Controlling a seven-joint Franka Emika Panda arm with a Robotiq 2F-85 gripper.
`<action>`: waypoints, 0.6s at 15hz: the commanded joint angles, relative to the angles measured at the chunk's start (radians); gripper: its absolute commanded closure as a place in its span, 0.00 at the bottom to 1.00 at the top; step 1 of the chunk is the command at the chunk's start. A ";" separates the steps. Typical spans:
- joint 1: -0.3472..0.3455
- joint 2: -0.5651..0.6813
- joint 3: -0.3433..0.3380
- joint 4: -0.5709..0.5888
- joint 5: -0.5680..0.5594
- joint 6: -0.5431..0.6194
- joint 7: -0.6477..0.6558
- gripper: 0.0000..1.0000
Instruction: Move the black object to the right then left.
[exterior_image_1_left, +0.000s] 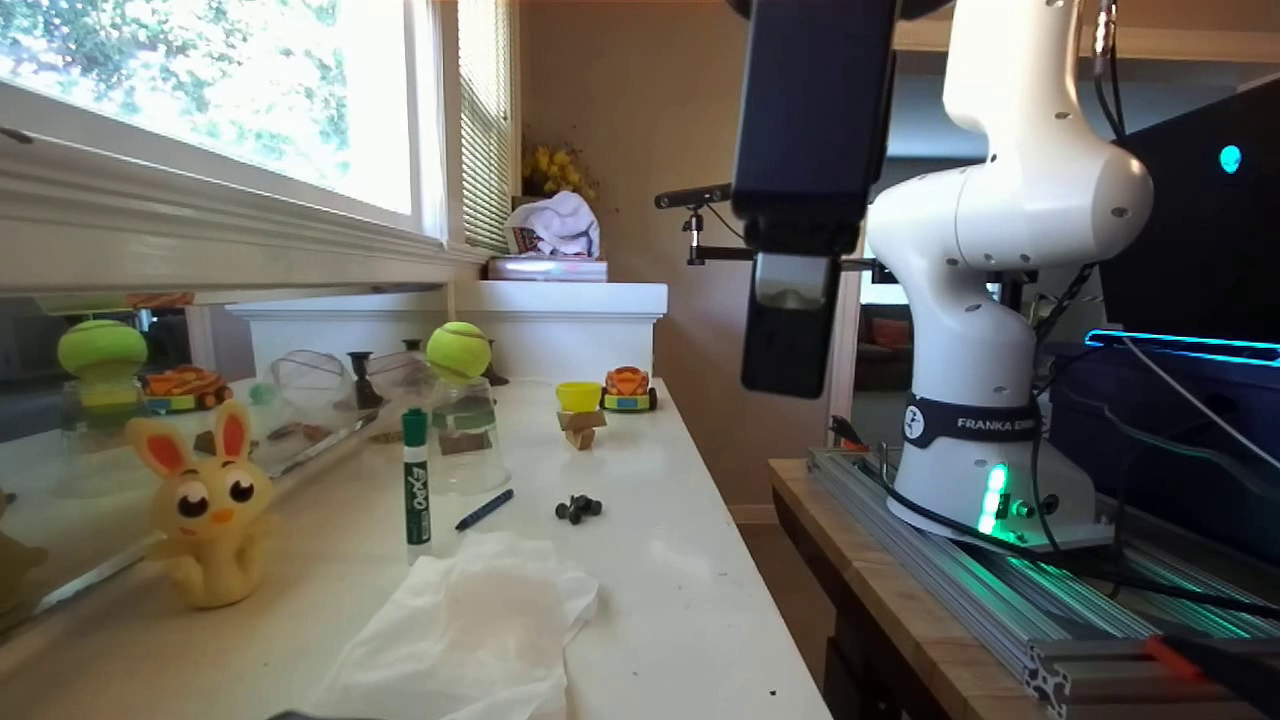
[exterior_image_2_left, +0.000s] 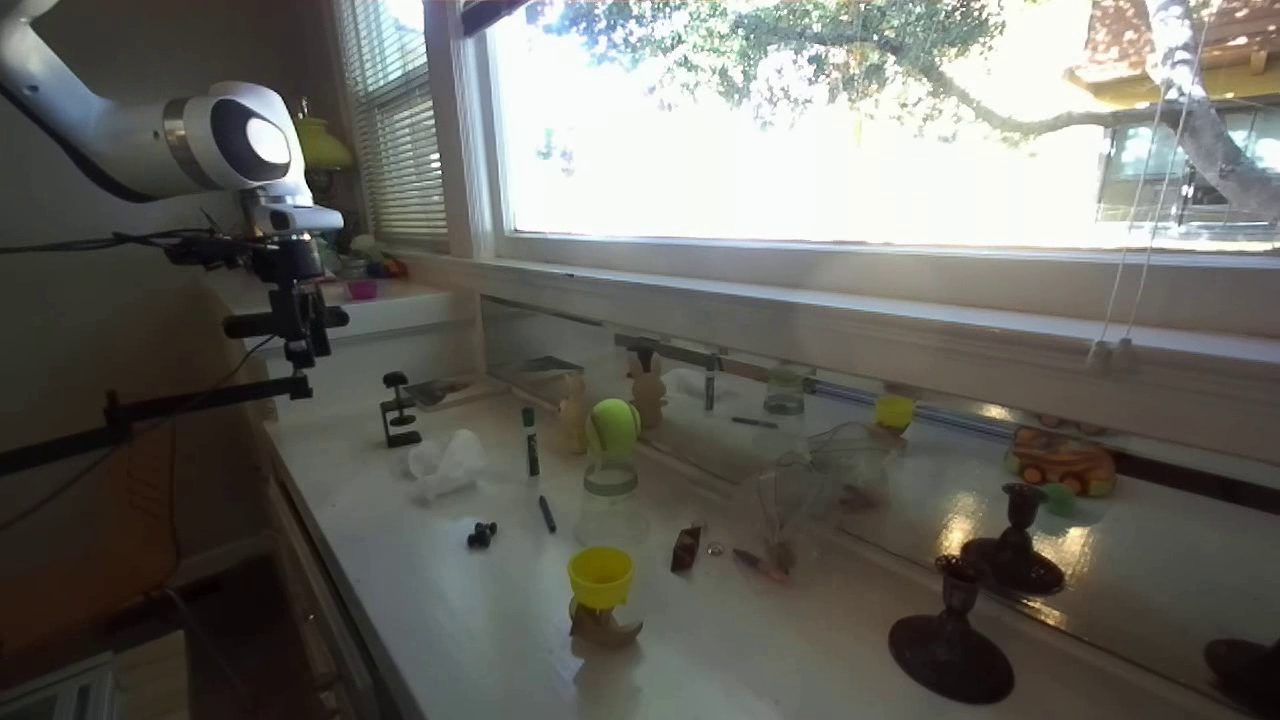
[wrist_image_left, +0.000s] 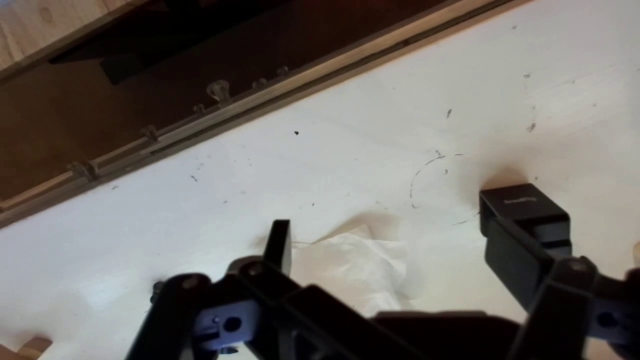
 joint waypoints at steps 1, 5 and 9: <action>-0.028 -0.104 0.032 -0.084 -0.013 0.013 0.086 0.00; -0.046 -0.200 0.064 -0.135 -0.026 -0.031 0.206 0.00; -0.069 -0.274 0.085 -0.159 -0.024 -0.077 0.257 0.00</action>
